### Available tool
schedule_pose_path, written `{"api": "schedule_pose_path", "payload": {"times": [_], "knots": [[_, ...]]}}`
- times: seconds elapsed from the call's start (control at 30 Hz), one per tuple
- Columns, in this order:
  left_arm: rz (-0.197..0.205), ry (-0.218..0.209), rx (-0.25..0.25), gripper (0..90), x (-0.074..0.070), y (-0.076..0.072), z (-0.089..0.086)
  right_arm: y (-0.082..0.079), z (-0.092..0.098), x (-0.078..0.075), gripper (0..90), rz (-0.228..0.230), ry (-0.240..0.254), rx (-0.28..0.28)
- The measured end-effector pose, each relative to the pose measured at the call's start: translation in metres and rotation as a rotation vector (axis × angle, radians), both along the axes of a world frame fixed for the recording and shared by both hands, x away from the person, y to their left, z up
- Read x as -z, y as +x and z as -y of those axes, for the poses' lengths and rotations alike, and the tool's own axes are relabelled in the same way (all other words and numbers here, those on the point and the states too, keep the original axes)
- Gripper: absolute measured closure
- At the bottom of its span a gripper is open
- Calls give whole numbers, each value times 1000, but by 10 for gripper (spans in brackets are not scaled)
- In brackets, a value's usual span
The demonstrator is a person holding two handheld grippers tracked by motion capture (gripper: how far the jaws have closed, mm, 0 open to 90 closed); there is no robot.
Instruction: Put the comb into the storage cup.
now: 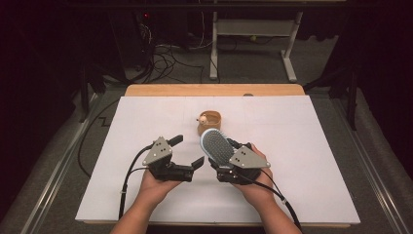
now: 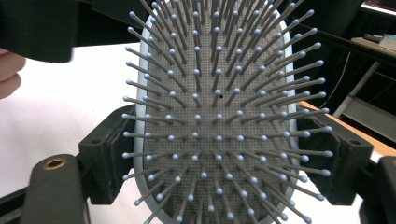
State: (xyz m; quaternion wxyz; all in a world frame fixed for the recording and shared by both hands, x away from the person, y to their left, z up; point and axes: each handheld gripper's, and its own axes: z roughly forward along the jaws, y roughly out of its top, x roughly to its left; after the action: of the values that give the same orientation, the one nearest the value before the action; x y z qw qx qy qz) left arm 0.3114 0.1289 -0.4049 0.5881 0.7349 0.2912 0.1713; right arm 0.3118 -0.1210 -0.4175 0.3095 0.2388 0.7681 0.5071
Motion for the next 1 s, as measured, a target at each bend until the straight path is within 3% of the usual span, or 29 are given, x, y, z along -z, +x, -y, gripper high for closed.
{"api": "schedule_pose_path", "payload": {"times": [0.37, 0.5, 0.67, 1.0], "knots": [[-12, 5, 20, 11, -2, 1, 8, -7, -8, 1, 205, 13, -15, -29], [-19, 7, 20, 11, -5, 7, 12, -6, -5, 1, 205, 9, -8, -15], [-21, -21, 38, 12, -10, 13, 22, -3, 1, 0, 206, 11, 7, 5], [-38, -20, 63, 22, -9, 13, 32, -3, 3, 0, 205, 25, 11, 17]]}}
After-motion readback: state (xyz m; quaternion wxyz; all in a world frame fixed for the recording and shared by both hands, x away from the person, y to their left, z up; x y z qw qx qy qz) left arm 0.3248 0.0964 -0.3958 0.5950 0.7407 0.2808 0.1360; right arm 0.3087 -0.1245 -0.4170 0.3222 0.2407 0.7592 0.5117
